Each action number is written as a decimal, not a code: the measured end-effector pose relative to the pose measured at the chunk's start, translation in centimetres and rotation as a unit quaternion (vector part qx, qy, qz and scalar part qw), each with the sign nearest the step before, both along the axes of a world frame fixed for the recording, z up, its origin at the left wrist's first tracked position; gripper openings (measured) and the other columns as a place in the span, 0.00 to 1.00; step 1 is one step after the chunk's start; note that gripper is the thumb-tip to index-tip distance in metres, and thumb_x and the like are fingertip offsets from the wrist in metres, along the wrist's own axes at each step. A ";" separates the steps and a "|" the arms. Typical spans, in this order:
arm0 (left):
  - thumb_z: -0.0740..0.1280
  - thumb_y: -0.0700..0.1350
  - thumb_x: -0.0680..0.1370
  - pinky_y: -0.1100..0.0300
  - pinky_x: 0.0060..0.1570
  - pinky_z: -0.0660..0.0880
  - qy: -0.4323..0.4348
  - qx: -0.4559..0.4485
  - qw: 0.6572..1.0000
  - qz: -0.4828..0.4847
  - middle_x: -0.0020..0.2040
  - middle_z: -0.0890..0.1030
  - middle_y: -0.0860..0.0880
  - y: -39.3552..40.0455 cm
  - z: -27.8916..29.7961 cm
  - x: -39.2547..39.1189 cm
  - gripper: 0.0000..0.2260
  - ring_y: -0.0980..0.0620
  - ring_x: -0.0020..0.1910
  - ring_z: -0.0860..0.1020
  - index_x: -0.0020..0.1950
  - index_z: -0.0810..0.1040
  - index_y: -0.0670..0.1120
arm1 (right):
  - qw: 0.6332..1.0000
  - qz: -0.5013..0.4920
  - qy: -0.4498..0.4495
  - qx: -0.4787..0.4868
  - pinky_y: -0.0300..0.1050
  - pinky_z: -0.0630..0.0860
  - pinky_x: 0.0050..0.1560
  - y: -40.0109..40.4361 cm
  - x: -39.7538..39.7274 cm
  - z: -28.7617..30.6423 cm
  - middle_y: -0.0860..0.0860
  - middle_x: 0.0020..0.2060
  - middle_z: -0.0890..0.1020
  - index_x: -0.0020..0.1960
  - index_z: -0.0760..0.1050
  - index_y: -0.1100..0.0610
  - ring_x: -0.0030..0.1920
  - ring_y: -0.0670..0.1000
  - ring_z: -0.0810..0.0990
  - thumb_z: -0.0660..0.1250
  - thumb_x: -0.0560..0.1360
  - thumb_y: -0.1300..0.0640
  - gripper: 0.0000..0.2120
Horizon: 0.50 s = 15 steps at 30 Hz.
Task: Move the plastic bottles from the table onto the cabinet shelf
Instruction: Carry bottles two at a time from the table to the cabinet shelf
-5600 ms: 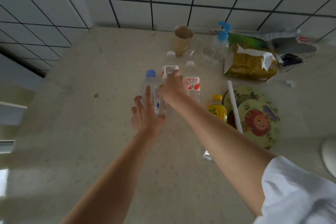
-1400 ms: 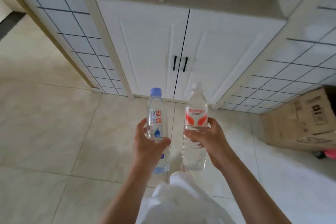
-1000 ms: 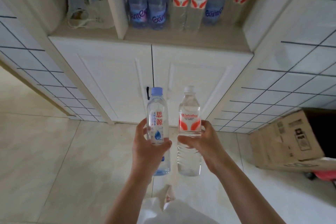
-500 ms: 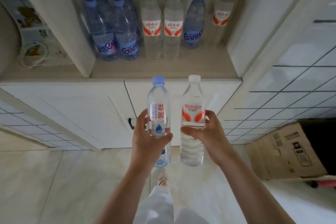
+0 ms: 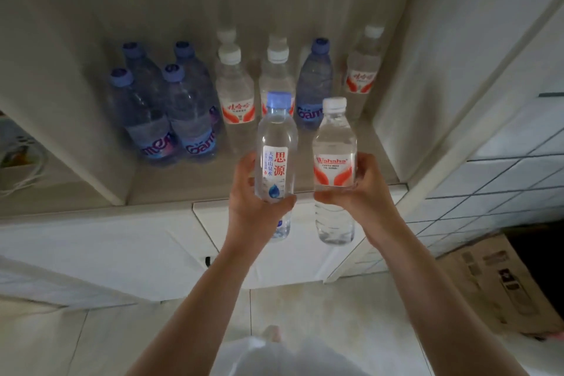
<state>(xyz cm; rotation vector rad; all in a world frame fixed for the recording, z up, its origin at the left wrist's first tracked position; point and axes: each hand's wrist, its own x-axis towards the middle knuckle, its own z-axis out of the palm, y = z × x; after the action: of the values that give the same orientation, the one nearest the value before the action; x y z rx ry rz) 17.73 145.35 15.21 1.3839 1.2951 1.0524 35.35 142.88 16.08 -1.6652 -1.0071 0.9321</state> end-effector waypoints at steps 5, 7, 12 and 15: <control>0.78 0.34 0.64 0.70 0.43 0.78 -0.017 0.047 0.999 0.022 0.52 0.78 0.54 2.9 0.2 2.5 0.32 0.58 0.51 0.80 0.63 0.69 0.48 | 0.998 -0.013 -0.048 0.028 0.39 0.81 0.40 2.7 2.6 1.4 0.48 0.47 0.82 0.59 0.70 0.54 0.45 0.46 0.84 0.84 0.53 0.61 0.39; 0.79 0.36 0.64 0.69 0.42 0.78 -0.015 0.060 0.997 0.034 0.51 0.78 0.55 3.5 0.0 3.4 0.31 0.58 0.50 0.80 0.61 0.69 0.49 | 0.997 -0.017 -0.065 0.048 0.33 0.77 0.37 3.6 3.2 2.2 0.43 0.45 0.79 0.57 0.67 0.51 0.45 0.44 0.82 0.83 0.55 0.62 0.38; 0.80 0.39 0.63 0.56 0.46 0.81 0.003 0.085 0.994 0.073 0.52 0.79 0.55 4.9 -1.6 5.5 0.31 0.55 0.51 0.80 0.59 0.68 0.54 | 0.995 -0.023 -0.070 0.069 0.35 0.77 0.43 5.7 4.6 1.8 0.39 0.45 0.77 0.58 0.63 0.47 0.47 0.41 0.80 0.83 0.56 0.61 0.40; 0.80 0.41 0.63 0.48 0.48 0.81 0.019 0.088 0.992 0.093 0.54 0.79 0.53 5.3 -2.7 6.4 0.33 0.51 0.53 0.80 0.61 0.68 0.54 | 0.994 -0.007 -0.071 0.088 0.35 0.78 0.45 6.4 5.7 0.8 0.41 0.47 0.78 0.58 0.64 0.48 0.49 0.42 0.81 0.83 0.55 0.64 0.40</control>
<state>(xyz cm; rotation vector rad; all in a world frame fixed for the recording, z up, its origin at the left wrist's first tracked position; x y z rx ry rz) 24.13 150.70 12.54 1.4399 1.4075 1.2993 41.03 149.29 16.86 -1.6047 -1.1373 0.7024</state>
